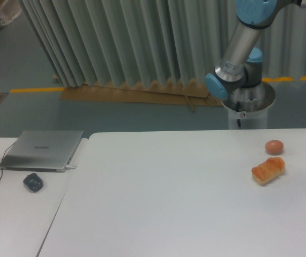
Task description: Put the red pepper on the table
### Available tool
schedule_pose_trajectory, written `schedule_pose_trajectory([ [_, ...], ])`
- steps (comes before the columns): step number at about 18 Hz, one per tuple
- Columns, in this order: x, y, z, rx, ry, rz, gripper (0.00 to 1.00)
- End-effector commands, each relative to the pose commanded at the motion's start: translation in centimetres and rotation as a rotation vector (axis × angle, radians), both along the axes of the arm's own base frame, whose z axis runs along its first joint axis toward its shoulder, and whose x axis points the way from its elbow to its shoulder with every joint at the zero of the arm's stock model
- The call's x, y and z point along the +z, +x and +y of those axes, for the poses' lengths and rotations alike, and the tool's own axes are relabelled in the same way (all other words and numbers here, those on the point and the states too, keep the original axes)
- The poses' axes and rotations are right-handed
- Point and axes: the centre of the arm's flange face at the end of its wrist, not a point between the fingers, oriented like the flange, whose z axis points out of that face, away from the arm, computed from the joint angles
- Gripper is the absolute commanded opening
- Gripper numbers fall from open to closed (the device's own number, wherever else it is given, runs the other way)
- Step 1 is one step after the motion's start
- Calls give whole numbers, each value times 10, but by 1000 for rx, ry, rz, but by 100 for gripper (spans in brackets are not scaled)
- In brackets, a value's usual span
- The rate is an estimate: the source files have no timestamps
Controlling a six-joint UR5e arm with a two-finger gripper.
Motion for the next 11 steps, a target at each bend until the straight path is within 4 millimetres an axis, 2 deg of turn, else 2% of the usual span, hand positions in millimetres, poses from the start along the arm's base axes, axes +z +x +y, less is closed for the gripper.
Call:
schedule_pose_trajectory([
  [6,15,1,0,5,-1,-11,44],
  [11,24,7,2,26,-3,-5,31],
])
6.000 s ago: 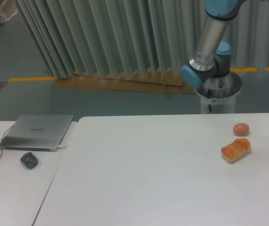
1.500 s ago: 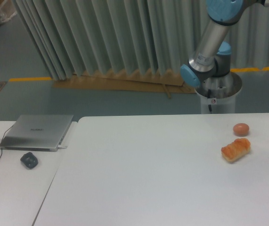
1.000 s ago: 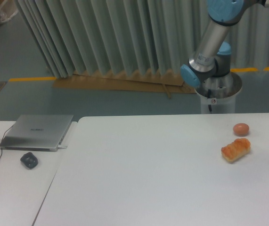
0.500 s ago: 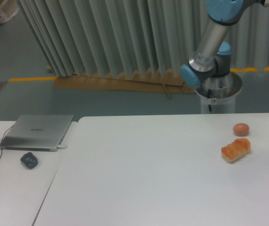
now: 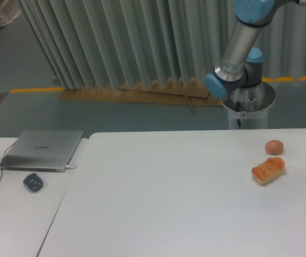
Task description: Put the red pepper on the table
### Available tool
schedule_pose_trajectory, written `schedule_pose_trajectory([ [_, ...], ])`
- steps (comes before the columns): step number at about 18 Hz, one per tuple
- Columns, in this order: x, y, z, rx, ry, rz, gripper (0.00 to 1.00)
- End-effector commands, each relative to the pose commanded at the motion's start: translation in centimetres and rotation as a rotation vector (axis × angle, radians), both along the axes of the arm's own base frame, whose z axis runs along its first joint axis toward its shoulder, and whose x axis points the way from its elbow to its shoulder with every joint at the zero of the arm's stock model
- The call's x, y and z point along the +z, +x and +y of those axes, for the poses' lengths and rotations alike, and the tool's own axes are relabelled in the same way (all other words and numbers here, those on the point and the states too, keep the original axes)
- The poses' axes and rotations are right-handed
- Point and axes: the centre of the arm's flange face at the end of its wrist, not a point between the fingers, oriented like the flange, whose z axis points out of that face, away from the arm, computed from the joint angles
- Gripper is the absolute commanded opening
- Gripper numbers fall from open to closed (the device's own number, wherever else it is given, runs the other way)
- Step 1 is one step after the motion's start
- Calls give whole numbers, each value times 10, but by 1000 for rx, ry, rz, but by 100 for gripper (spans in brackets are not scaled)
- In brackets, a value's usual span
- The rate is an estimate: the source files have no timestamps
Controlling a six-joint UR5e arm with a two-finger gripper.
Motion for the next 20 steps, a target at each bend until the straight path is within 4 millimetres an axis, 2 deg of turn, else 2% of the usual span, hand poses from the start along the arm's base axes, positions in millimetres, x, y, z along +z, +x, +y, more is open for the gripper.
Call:
schedule_pose_trajectory([
  [2,0,0,2,20,2,1,31],
  [3,-3,-1,2,32,2,2,62],
  [4,-5,-3,2,32,5,-1,99],
  [5,-1,-6,2,34,9,7,100],
  [7,-8,-10,8,50,52,-1,100],
  [10,-6,-12,12,40,50,5,100],
  [15,27,5,18,33,58,-8,100],
  [16,27,6,19,26,58,-8,100],
  [17,17,11,20,14,46,-23,100],
  [20,8,6,0,9,-7,-39,100],
])
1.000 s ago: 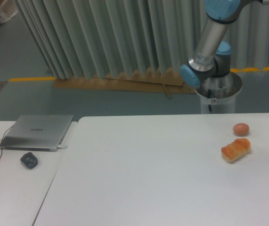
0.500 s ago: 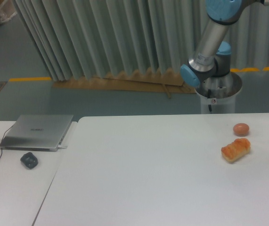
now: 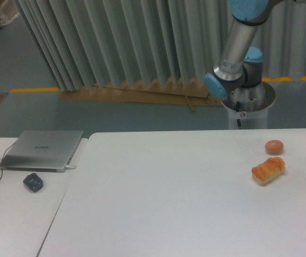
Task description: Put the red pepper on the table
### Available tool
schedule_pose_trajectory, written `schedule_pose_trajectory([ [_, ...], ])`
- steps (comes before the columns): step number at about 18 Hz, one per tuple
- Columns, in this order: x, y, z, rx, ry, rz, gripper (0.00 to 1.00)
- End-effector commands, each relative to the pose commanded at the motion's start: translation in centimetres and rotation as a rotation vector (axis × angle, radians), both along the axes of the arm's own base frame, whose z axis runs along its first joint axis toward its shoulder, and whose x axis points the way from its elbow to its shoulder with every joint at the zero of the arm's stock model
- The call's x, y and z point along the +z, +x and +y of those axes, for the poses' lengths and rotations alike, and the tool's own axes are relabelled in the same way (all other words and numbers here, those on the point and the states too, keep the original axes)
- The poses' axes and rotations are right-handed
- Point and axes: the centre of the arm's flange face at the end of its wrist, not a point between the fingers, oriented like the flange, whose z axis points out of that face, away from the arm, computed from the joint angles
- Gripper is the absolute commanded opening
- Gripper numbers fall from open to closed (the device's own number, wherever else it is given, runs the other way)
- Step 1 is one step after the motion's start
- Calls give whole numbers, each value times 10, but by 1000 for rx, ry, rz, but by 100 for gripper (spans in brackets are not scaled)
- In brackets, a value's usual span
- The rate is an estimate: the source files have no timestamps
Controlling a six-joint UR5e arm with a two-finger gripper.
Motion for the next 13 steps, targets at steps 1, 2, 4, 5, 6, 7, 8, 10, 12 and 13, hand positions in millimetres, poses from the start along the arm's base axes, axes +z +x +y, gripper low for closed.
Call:
schedule_pose_trajectory([
  [1,-6,-2,0,-17,1,-7,100],
  [2,-13,-4,0,-34,0,-7,100],
  [4,-11,-11,-3,-97,-27,8,100],
  [5,-13,-14,-4,-129,-42,8,100],
  [6,-15,-17,-2,-139,-40,15,100],
  [7,-15,-19,0,-151,-34,28,100],
  [8,-11,-27,4,-225,-12,37,100],
  [10,-15,-32,17,-345,35,29,100],
  [12,-17,-30,24,-378,76,23,100],
  [13,-18,-28,26,-394,93,16,100],
])
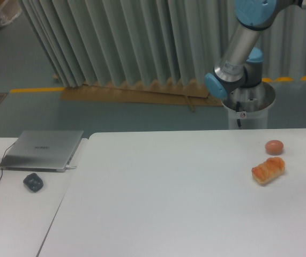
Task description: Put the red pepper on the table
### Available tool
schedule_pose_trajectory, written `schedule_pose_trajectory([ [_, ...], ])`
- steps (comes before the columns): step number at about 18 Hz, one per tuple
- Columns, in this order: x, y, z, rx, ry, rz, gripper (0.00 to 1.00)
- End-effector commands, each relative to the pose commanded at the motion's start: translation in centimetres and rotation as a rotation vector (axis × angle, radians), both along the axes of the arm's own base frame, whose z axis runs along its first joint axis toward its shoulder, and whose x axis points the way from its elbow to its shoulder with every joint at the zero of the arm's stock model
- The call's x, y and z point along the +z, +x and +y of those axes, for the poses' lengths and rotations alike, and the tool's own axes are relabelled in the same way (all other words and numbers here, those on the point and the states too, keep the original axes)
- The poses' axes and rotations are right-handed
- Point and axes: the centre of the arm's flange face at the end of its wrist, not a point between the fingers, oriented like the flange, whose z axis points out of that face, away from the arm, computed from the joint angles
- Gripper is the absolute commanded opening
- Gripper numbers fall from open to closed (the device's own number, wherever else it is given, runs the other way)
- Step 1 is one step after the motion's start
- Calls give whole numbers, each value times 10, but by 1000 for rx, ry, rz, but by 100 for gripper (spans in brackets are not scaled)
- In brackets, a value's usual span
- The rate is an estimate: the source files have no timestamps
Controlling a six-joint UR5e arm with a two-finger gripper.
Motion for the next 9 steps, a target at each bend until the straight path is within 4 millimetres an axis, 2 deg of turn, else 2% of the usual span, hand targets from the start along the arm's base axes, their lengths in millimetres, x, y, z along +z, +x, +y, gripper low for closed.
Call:
schedule_pose_trajectory([
  [2,-7,11,9,-47,-21,-20,100],
  [4,8,13,-9,-59,-58,-17,100],
  [6,12,19,-21,-69,-57,-27,100],
  [7,13,20,-22,-71,-59,-27,100],
  [9,1,27,-26,-66,-55,-50,100],
])
